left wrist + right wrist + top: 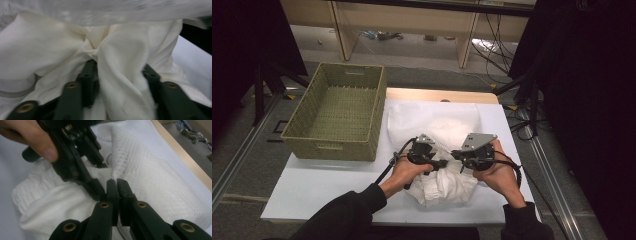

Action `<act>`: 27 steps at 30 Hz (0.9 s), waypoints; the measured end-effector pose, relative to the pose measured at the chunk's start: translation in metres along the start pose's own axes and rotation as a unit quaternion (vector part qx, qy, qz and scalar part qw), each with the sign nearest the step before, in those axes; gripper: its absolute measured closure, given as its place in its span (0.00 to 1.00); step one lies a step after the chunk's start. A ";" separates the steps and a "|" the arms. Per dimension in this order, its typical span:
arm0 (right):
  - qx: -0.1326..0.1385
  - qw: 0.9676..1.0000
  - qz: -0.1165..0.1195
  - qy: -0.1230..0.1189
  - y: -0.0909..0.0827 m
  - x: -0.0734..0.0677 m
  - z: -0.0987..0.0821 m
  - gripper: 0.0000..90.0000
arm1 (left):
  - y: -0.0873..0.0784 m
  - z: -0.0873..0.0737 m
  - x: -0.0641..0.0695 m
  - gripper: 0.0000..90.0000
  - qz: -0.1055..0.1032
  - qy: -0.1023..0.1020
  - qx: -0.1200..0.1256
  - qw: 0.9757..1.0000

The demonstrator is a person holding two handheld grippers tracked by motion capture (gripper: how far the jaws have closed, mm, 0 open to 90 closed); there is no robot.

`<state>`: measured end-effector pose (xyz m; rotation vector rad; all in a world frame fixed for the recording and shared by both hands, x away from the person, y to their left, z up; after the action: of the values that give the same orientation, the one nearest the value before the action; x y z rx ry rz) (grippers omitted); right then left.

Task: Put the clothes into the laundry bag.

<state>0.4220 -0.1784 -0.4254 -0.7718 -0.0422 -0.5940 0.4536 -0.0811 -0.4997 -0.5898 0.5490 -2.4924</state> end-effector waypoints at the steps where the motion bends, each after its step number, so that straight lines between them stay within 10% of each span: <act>1: 0.001 1.000 -0.001 0.000 0.001 0.001 0.000 1.00 | -0.005 0.000 0.000 0.45 0.005 0.009 -0.006 1.000; 4: 0.008 1.000 -0.003 -0.004 0.001 0.004 0.002 1.00 | -0.029 0.004 -0.005 0.18 0.033 0.042 0.006 0.999; 8: 0.009 1.000 0.001 -0.004 0.001 0.003 0.002 1.00 | -0.033 0.003 -0.016 0.15 0.061 0.088 -0.003 0.994; 10: 0.005 1.000 -0.002 0.005 0.001 0.002 0.002 1.00 | -0.029 0.002 -0.017 0.13 0.064 0.076 -0.006 0.995; 12: 0.010 1.000 -0.005 -0.016 0.002 0.004 0.003 1.00 | -0.018 0.000 -0.027 0.08 0.092 0.102 -0.015 0.990; 19: 0.003 1.000 0.002 0.004 0.002 0.002 0.000 1.00 | 0.006 0.005 -0.041 0.00 0.084 0.079 -0.022 0.993; 22: 0.006 1.000 0.004 -0.002 0.002 0.004 0.000 1.00 | 0.010 0.006 -0.033 0.21 0.028 0.066 -0.017 0.997; 23: 0.006 1.000 0.001 -0.003 0.002 0.005 0.000 1.00 | 0.011 0.007 -0.031 0.54 0.011 0.066 -0.012 0.998; 27: 0.006 1.000 -0.001 -0.002 0.001 0.005 0.000 1.00 | 0.010 0.014 -0.019 0.77 -0.009 0.067 0.000 0.998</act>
<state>0.4272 -0.1801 -0.4249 -0.7608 -0.0495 -0.5939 0.4790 -0.0816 -0.4991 -0.4314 0.5972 -2.5610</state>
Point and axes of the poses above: each handheld gripper's, and its own axes: y roughly forward along the jaws, z roughly out of its top, x roughly to its right, the point moved 8 cm from there along y, roughly forward along the jaws, and after that the axes turned 5 degrees about x, right-handed, at the moved point
